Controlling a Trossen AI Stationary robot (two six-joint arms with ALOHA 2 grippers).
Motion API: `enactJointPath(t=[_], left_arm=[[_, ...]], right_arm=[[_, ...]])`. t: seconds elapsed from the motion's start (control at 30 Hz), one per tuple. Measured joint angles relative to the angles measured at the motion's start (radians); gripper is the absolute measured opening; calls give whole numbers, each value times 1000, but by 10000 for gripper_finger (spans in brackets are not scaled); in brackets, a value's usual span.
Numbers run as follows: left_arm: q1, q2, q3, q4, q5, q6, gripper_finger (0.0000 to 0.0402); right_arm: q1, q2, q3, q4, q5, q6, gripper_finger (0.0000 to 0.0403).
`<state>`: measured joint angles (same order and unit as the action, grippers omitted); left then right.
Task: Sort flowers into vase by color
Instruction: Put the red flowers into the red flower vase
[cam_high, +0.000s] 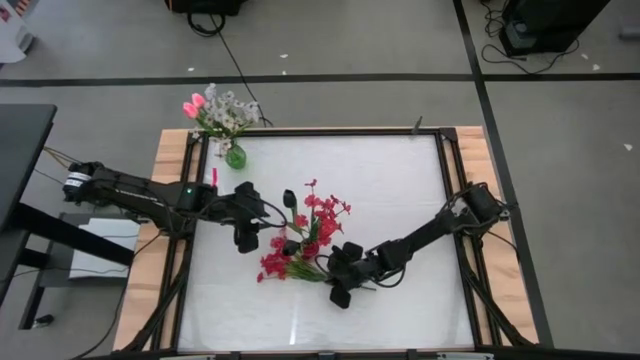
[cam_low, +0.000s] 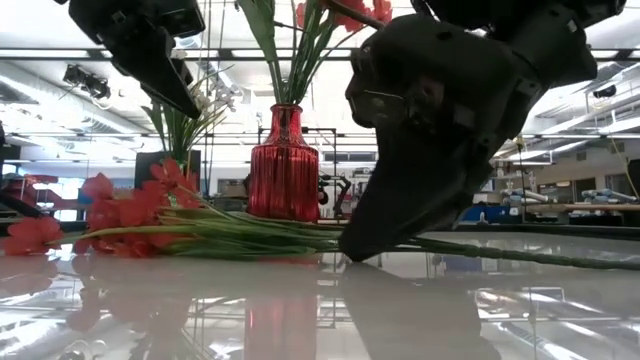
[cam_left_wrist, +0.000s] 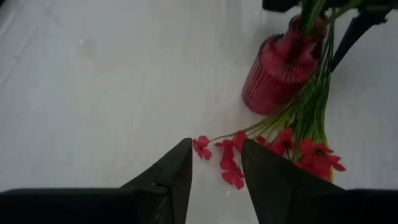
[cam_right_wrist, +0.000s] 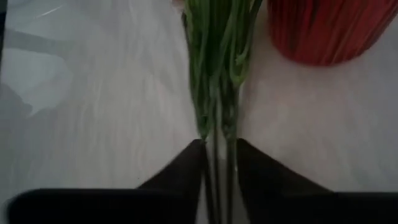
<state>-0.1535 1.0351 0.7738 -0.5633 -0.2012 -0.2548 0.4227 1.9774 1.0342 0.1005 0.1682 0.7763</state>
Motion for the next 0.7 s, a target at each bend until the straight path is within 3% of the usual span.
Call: enactJointPath(t=[0.1, 0.17, 0.37, 0.7], left_arm=[[0, 0, 0, 36, -1, -16, 140], [0, -1, 0, 56, -1, -56, 140], [0, -17, 0, 45, 64, -206, 140], [0, -205, -1, 36, 66, -400, 140]], right_arm=[[-8, -20, -2, -21, -52, 30, 33], [-12, -39, -3, -31, -105, 77, 14], [36, -130, -3, -45, -108, 141, 20], [111, -393, -3, -33, -43, -29, 10]])
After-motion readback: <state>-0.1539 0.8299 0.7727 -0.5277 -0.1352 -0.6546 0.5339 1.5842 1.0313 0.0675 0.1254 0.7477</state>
